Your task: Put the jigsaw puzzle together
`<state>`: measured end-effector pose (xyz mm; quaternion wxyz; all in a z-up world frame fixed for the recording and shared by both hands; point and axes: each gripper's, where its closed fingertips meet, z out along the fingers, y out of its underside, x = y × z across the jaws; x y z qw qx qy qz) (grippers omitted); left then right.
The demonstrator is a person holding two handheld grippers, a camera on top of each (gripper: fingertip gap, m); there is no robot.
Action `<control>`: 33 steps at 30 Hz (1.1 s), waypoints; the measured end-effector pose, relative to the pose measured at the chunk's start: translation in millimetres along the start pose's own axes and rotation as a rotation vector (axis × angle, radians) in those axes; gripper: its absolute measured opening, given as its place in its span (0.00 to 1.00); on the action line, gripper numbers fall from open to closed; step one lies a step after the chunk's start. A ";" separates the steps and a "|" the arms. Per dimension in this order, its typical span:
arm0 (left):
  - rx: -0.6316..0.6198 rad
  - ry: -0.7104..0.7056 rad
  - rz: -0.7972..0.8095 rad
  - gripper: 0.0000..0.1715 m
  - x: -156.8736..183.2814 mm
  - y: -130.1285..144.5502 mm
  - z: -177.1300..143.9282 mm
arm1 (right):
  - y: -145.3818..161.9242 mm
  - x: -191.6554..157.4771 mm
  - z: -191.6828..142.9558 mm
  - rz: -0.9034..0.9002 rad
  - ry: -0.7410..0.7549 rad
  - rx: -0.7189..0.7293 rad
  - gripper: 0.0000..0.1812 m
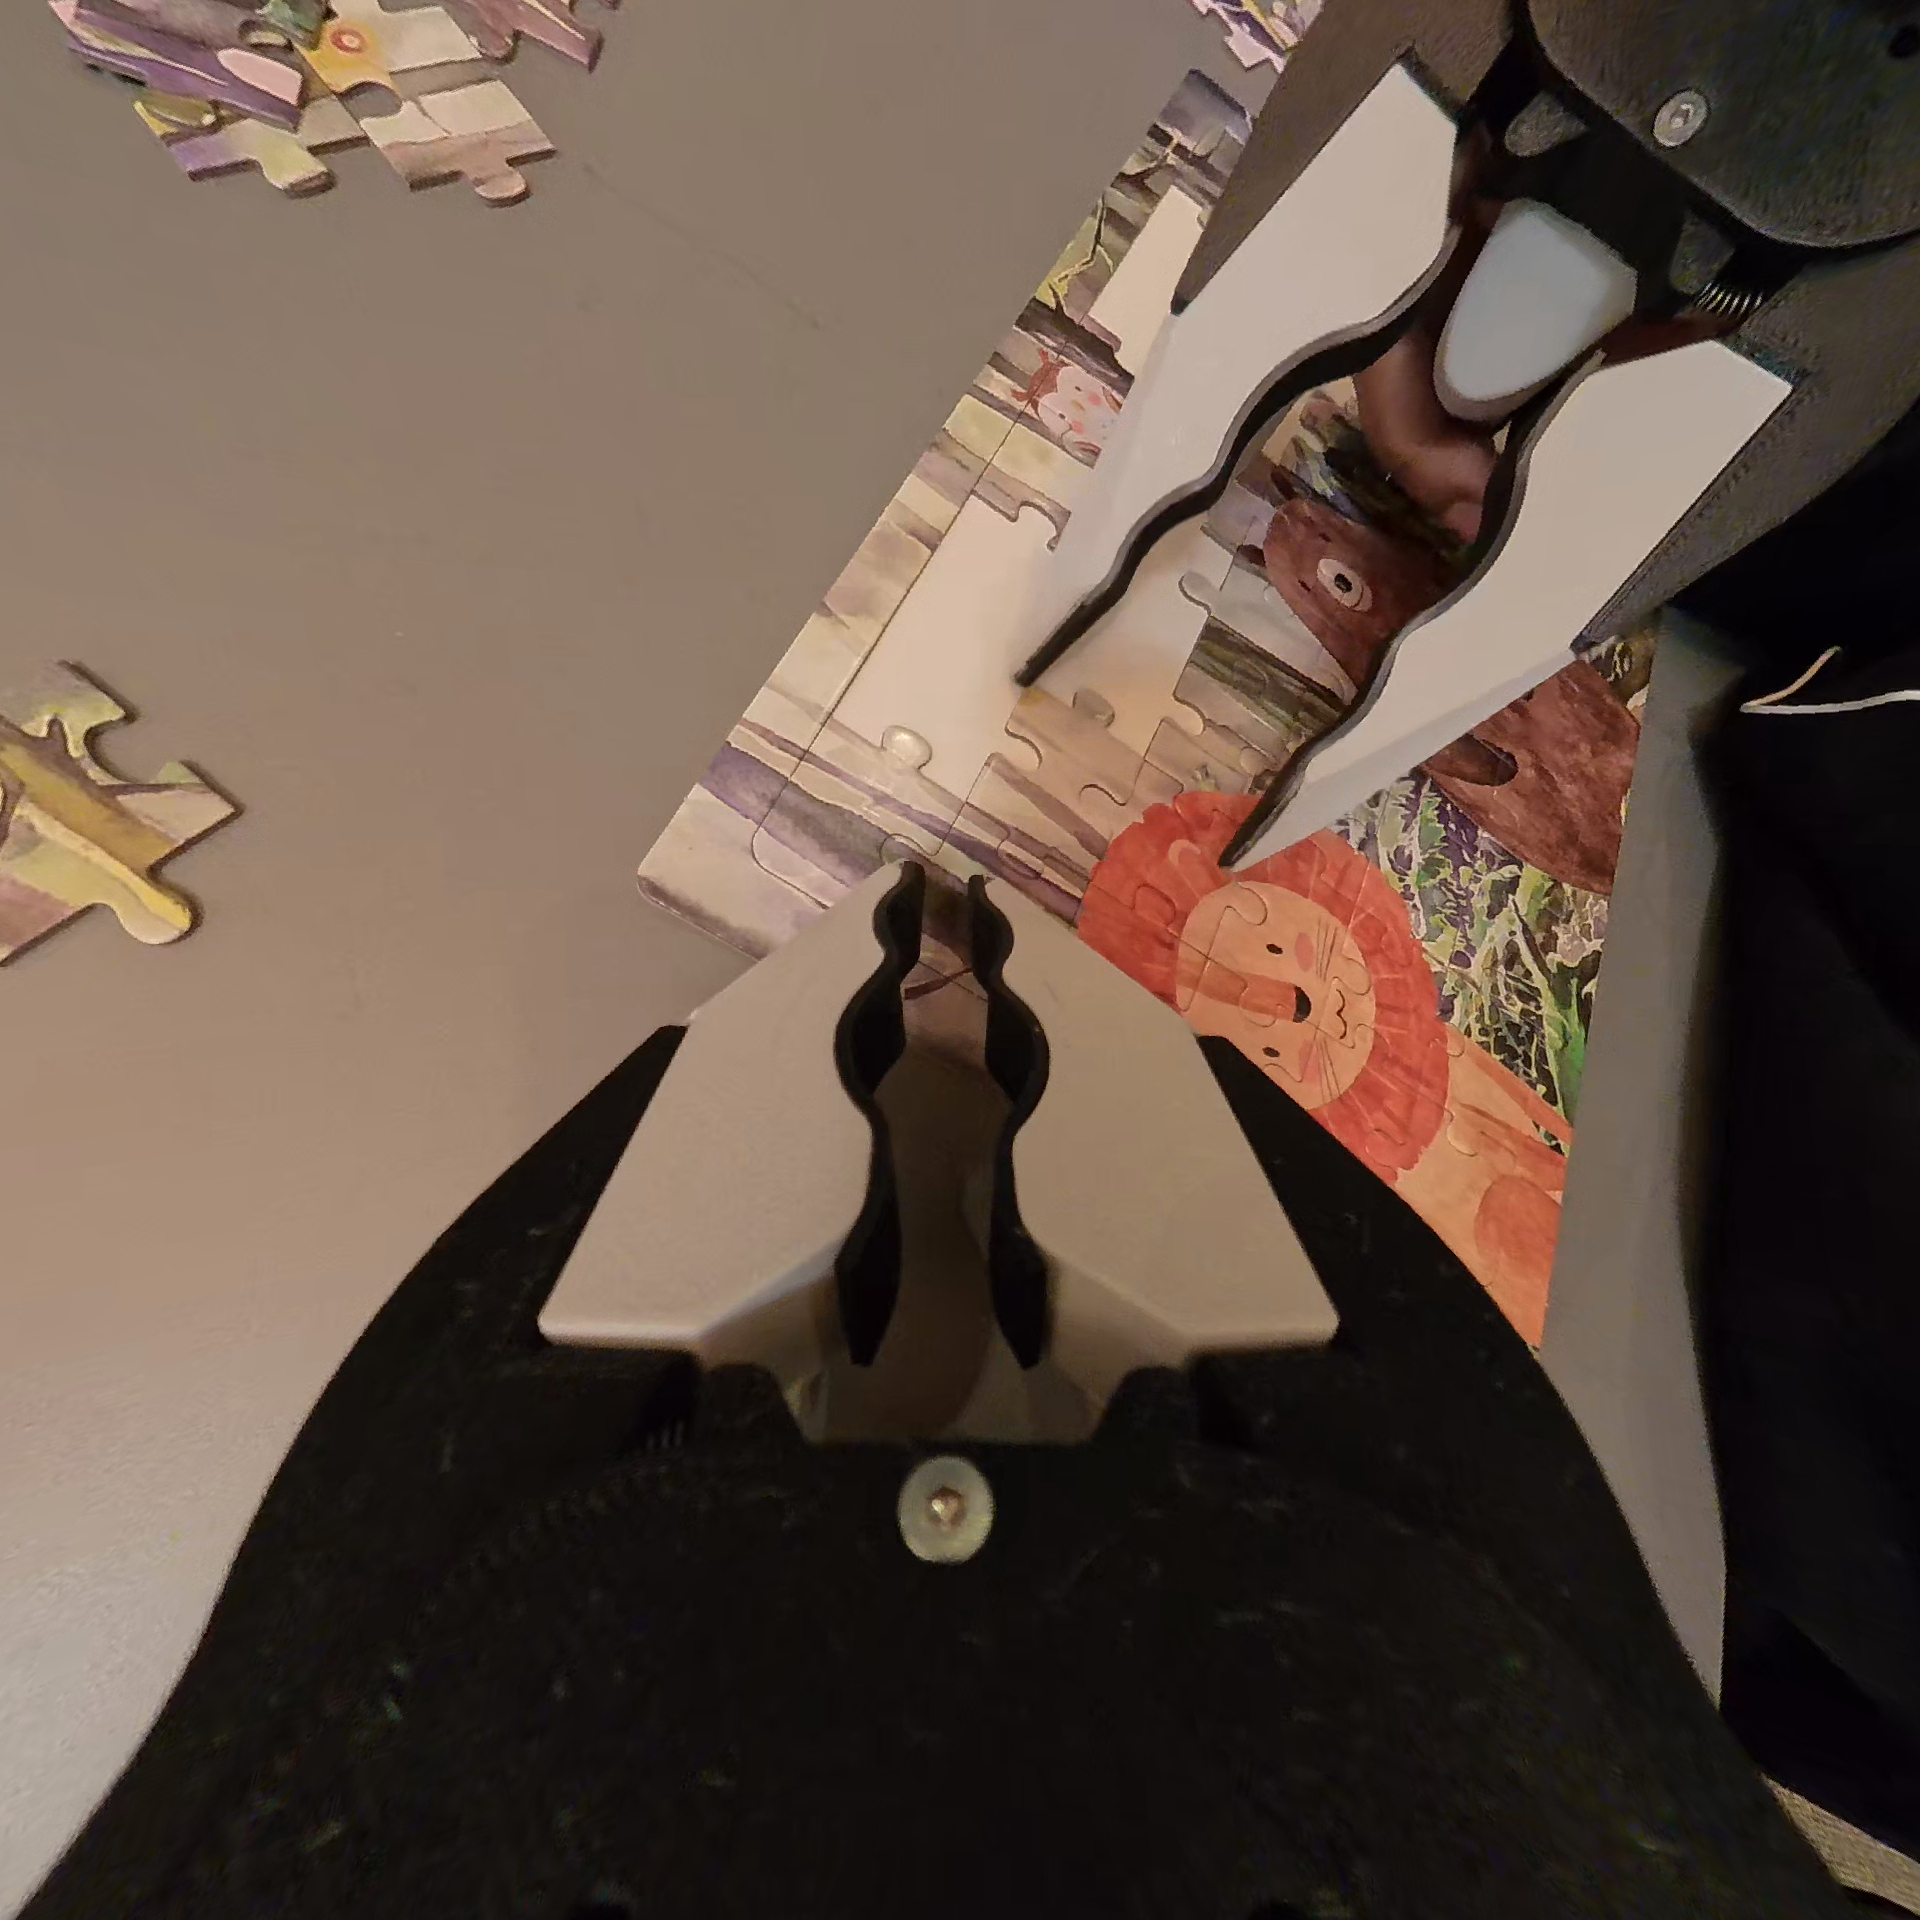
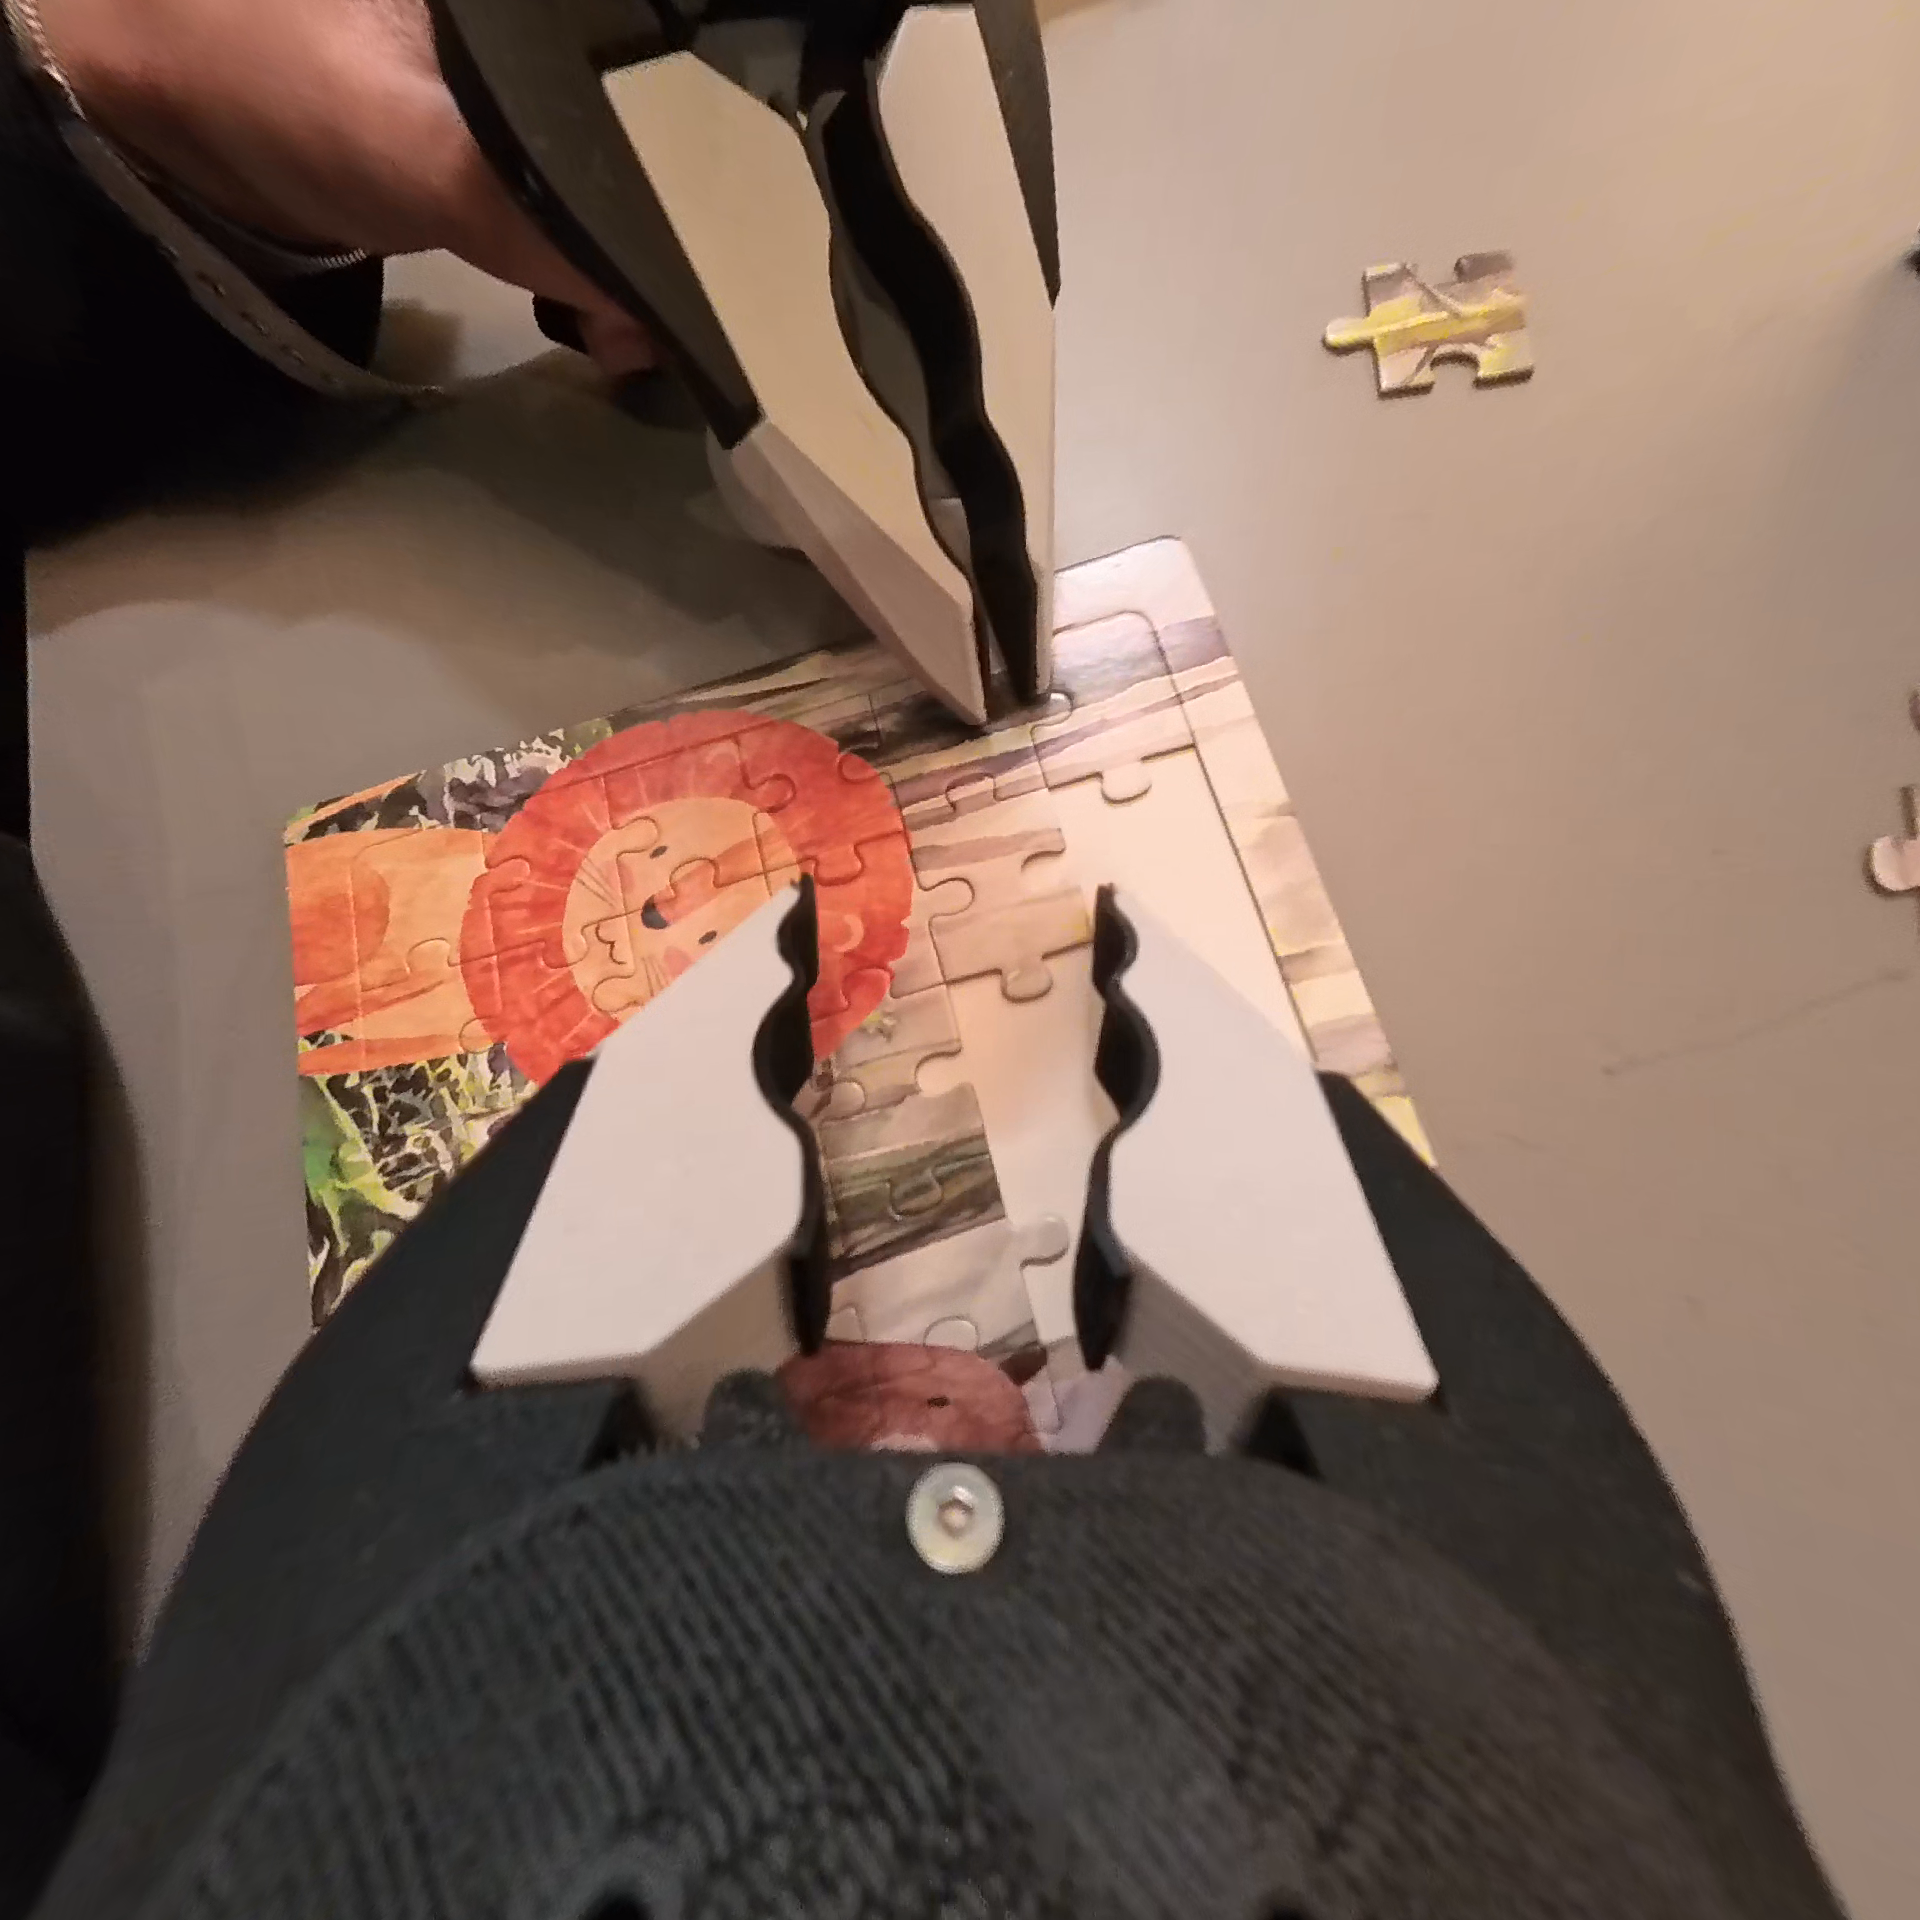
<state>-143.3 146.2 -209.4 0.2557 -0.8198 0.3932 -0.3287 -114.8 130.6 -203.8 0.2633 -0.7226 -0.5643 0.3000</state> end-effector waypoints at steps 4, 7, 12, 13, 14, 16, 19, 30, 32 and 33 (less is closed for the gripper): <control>0.001 0.002 -0.004 0.03 -0.1 0.0 0.0 | -14.1 -4.9 -0.8 -0.029 -0.007 0.076 0.23; 0.002 0.004 -0.007 0.03 -0.2 0.0 0.0 | -19.6 -8.0 4.7 -0.054 -0.001 0.088 0.19; -0.001 0.000 -0.006 0.03 -0.2 0.2 0.1 | -9.8 1.7 13.5 -0.085 0.080 0.014 0.08; -0.003 -0.001 -0.004 0.03 -0.1 0.3 0.1 | -12.3 1.2 11.9 -0.088 0.080 0.025 0.08; -0.003 -0.004 -0.002 0.03 -0.3 0.3 0.1 | -15.0 -0.2 10.9 -0.086 0.073 0.041 0.07; -0.002 -0.003 -0.003 0.03 -0.5 0.2 0.1 | -14.6 -2.5 12.9 -0.074 0.056 0.044 0.04; 0.001 0.004 -0.010 0.03 -0.5 0.2 0.0 | -10.5 1.0 15.2 -0.103 0.088 0.022 0.00; 0.108 -0.139 0.030 0.03 -21.2 -17.2 -24.0 | -11.9 76.6 -81.4 -0.098 0.437 0.176 0.03; 0.173 -0.159 0.019 0.03 -26.2 -25.3 -34.5 | -11.7 91.3 -109.2 -0.121 0.520 0.210 0.03; 0.201 -0.167 0.013 0.03 -28.7 -28.7 -39.4 | -10.7 97.5 -121.8 -0.121 0.549 0.229 0.03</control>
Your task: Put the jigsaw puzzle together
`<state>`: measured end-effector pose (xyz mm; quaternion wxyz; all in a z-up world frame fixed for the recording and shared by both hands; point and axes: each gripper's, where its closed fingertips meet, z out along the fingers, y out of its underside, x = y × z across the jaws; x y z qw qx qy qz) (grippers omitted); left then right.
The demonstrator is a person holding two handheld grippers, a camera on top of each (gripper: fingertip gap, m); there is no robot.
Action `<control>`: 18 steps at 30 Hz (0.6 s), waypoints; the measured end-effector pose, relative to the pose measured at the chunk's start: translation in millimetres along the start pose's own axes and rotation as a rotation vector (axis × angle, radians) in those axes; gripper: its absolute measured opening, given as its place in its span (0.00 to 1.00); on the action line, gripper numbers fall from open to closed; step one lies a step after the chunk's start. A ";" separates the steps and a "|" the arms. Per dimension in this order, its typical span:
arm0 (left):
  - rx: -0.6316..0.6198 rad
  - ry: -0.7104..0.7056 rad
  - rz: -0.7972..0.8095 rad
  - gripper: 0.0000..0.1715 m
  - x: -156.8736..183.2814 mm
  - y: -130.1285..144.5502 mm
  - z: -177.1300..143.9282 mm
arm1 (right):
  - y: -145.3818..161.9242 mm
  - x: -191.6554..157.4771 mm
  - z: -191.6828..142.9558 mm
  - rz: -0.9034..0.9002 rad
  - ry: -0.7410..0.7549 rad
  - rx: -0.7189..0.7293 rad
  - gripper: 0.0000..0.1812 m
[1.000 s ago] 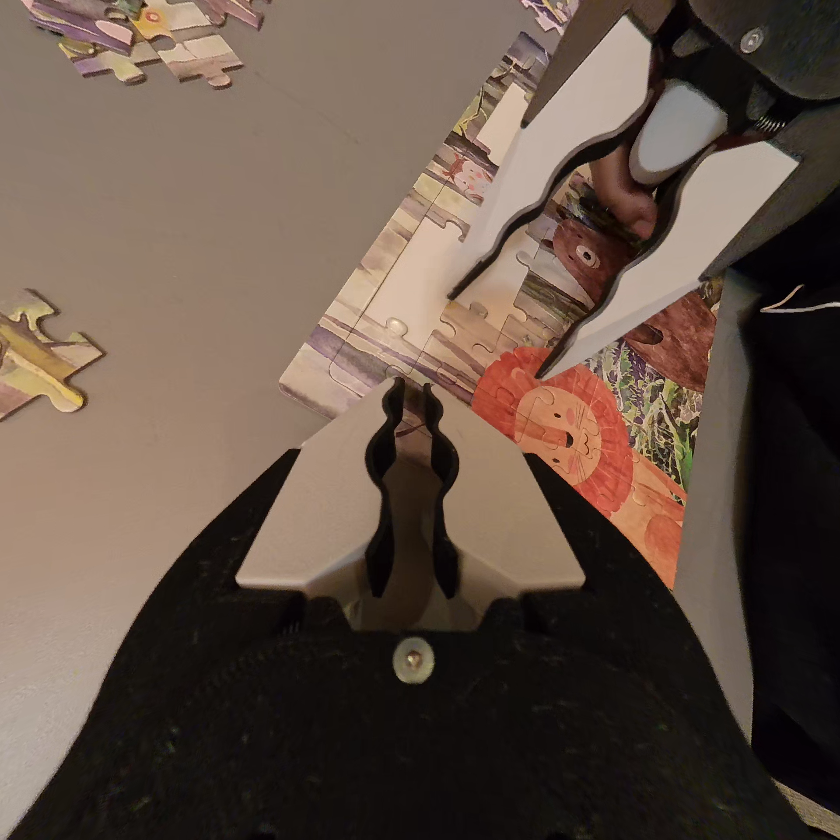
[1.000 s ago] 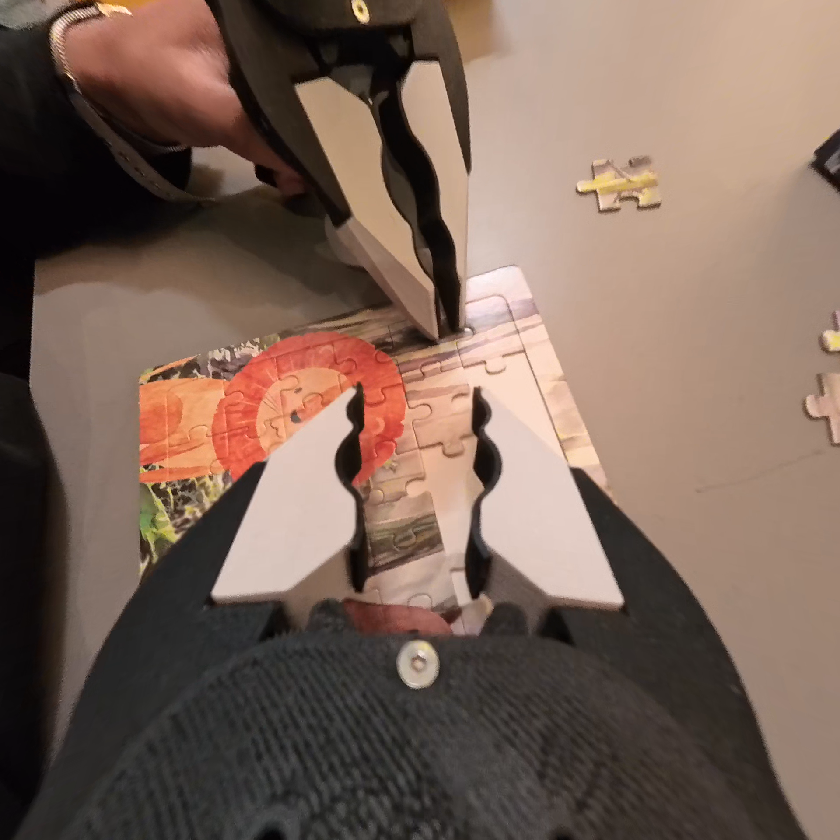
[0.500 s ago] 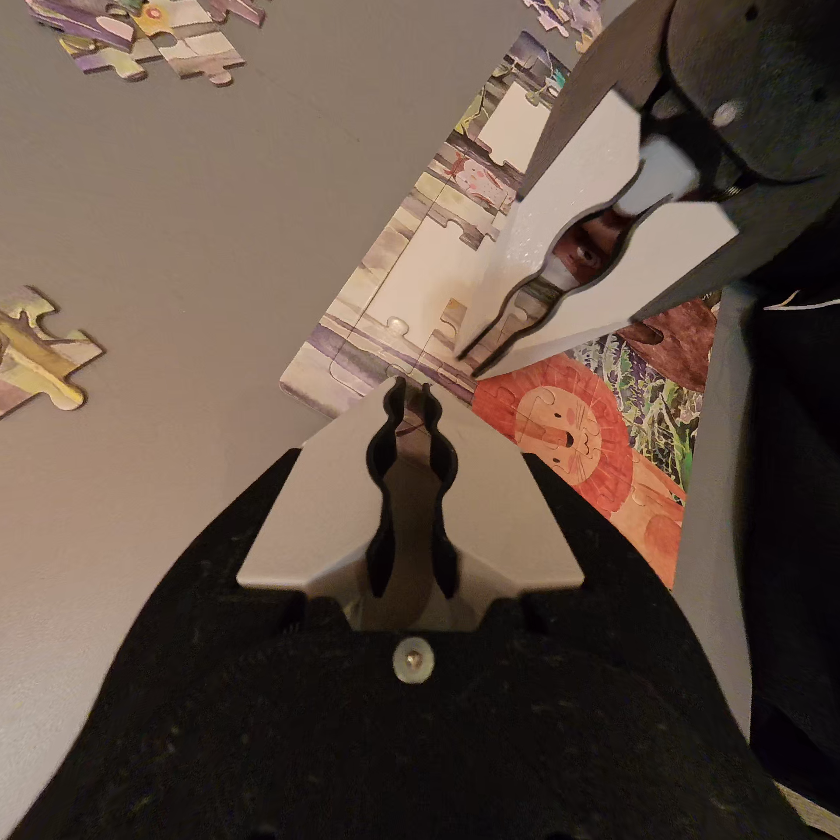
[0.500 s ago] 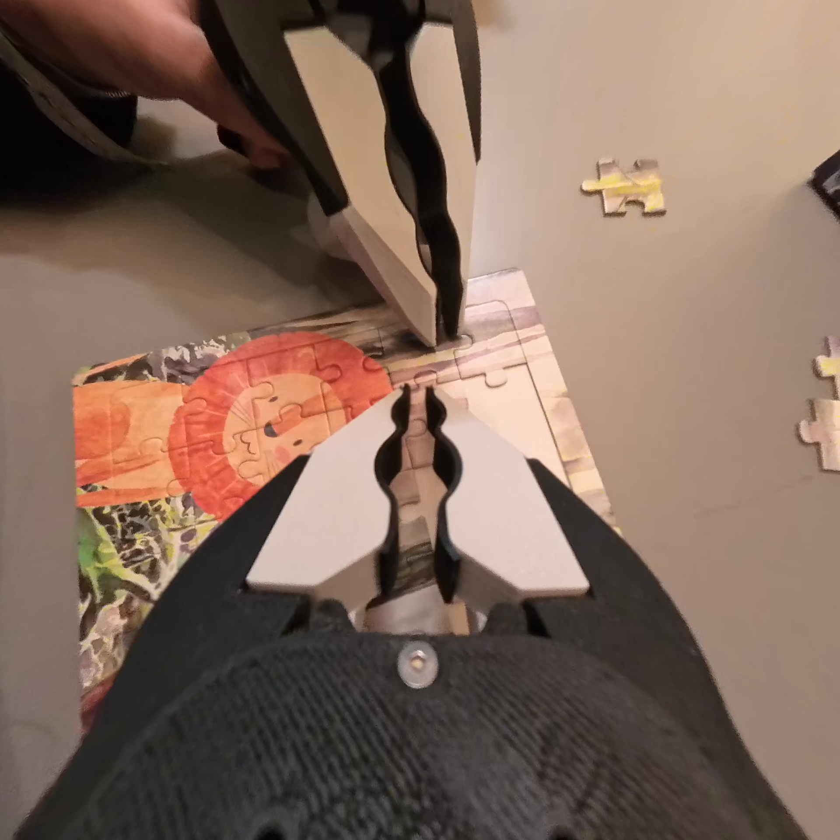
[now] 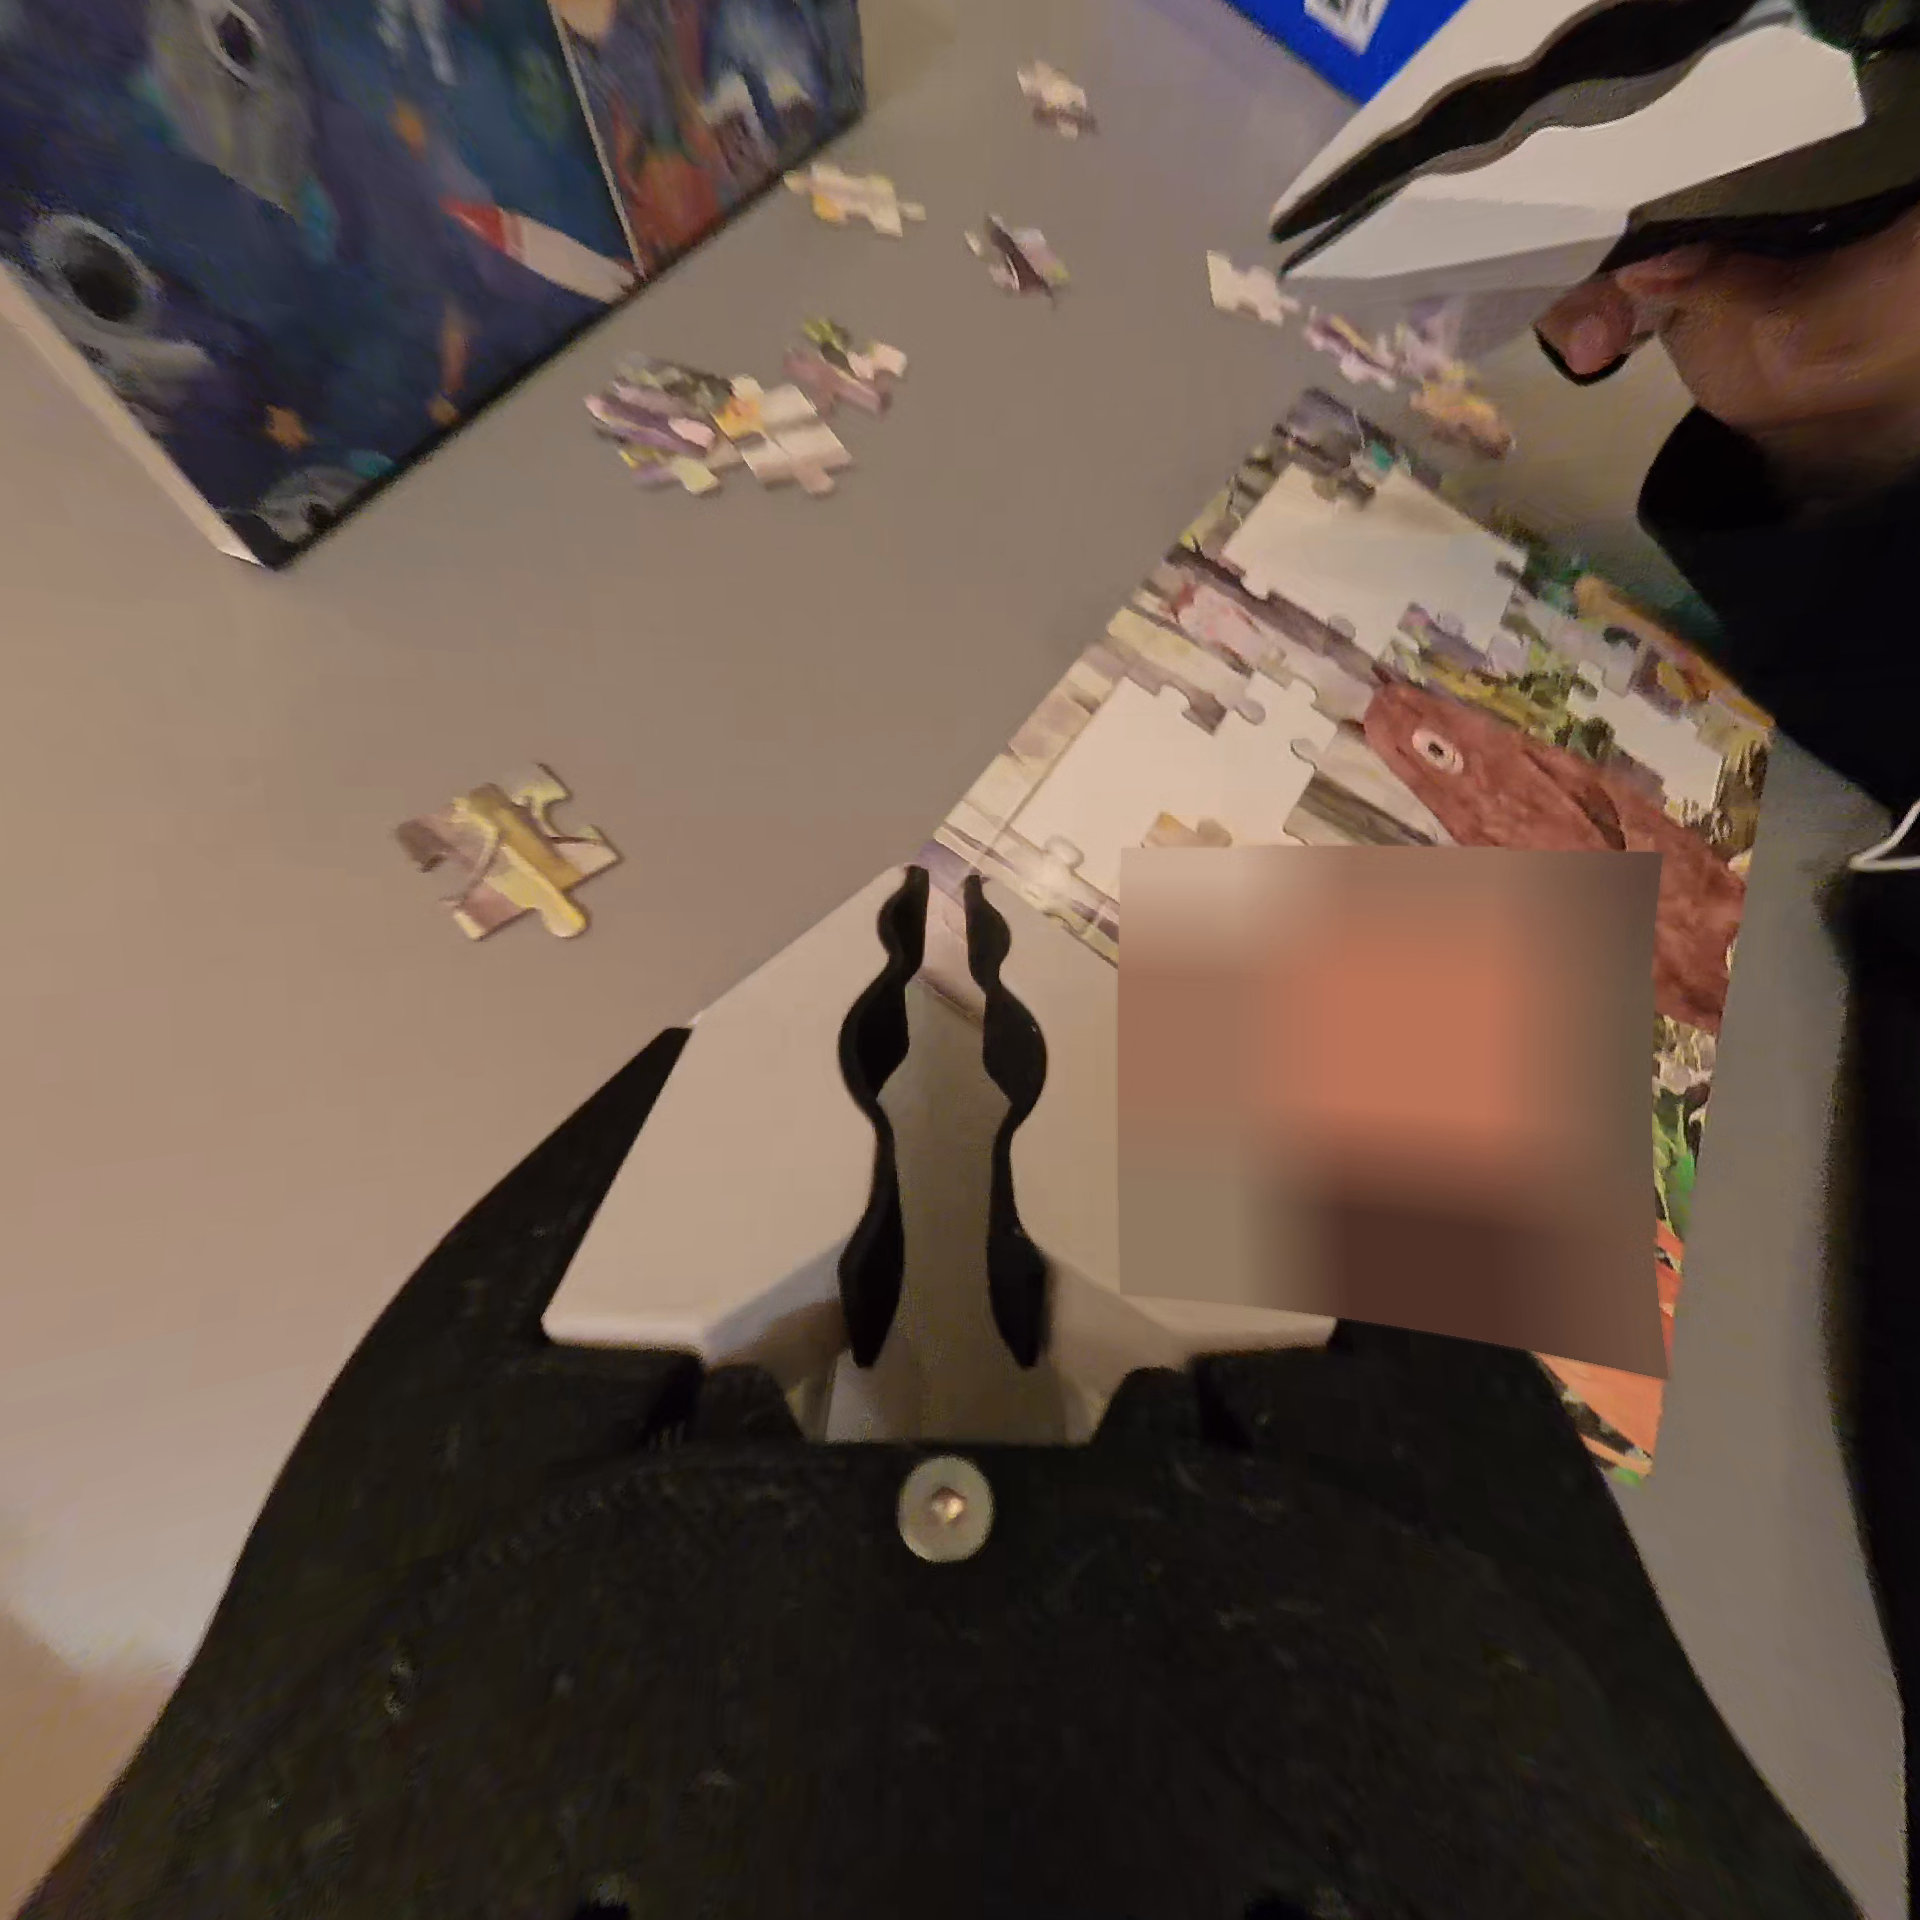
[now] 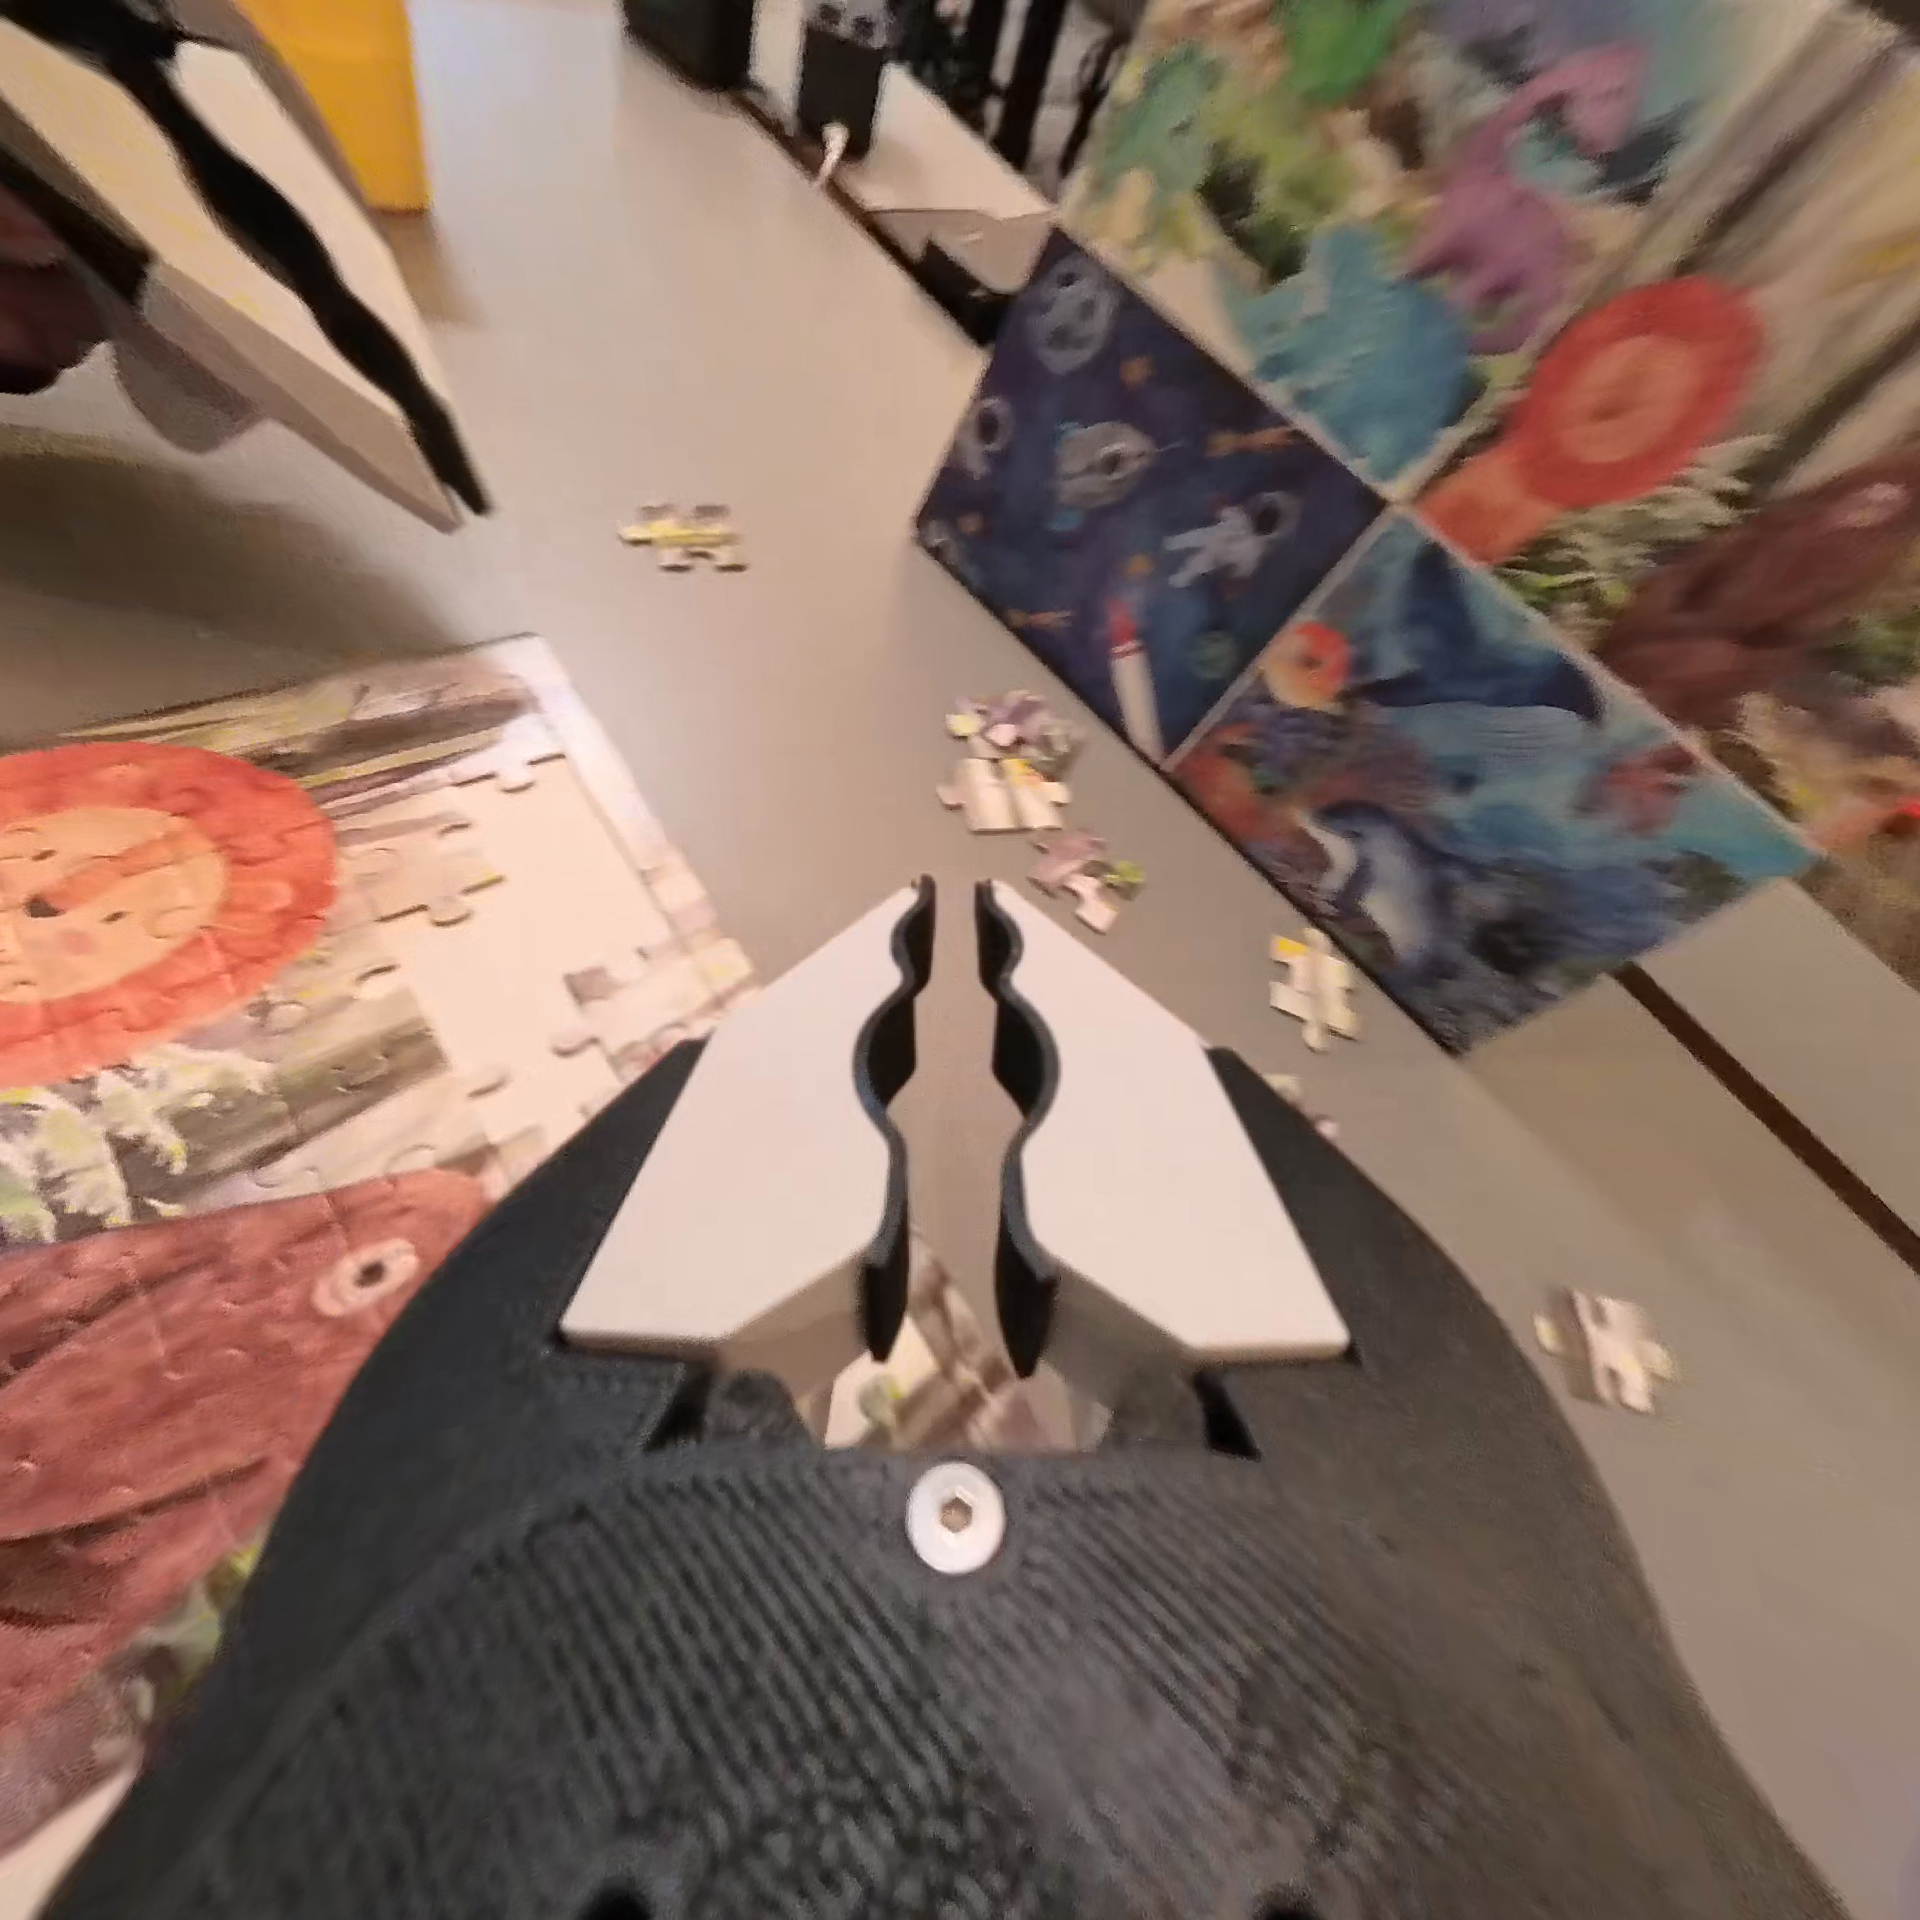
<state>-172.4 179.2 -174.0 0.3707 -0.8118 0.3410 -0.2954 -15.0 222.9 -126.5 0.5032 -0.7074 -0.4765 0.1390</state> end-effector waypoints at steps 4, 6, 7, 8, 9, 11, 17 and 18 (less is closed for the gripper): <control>0.066 -0.082 0.002 0.03 -18.7 -8.8 -14.0 | 10.1 37.6 -28.0 0.037 0.078 0.045 0.04; 0.077 -0.160 0.015 0.03 -33.6 -10.1 -23.7 | 18.1 55.0 -41.0 0.036 0.122 0.064 0.04; 0.090 -0.189 0.013 0.03 -39.8 -11.4 -28.8 | 22.6 62.3 -46.9 0.047 0.138 0.073 0.04; 0.108 -0.205 0.005 0.03 -44.1 -12.9 -33.2 | 26.3 68.3 -52.4 0.067 0.146 0.087 0.04; 0.129 -0.208 -0.007 0.03 -47.1 -14.8 -36.8 | 28.2 72.9 -57.5 0.095 0.148 0.106 0.04; 0.175 -0.196 -0.031 0.04 -49.7 -18.3 -41.1 | 25.7 78.7 -66.6 0.159 0.137 0.162 0.04; 0.263 -0.155 -0.047 0.05 -48.8 -23.5 -44.1 | 3.0 74.0 -82.1 0.262 0.063 0.331 0.06; 0.279 -0.150 -0.035 0.05 -47.1 -25.2 -44.7 | 1.6 73.2 -82.6 0.261 0.063 0.340 0.06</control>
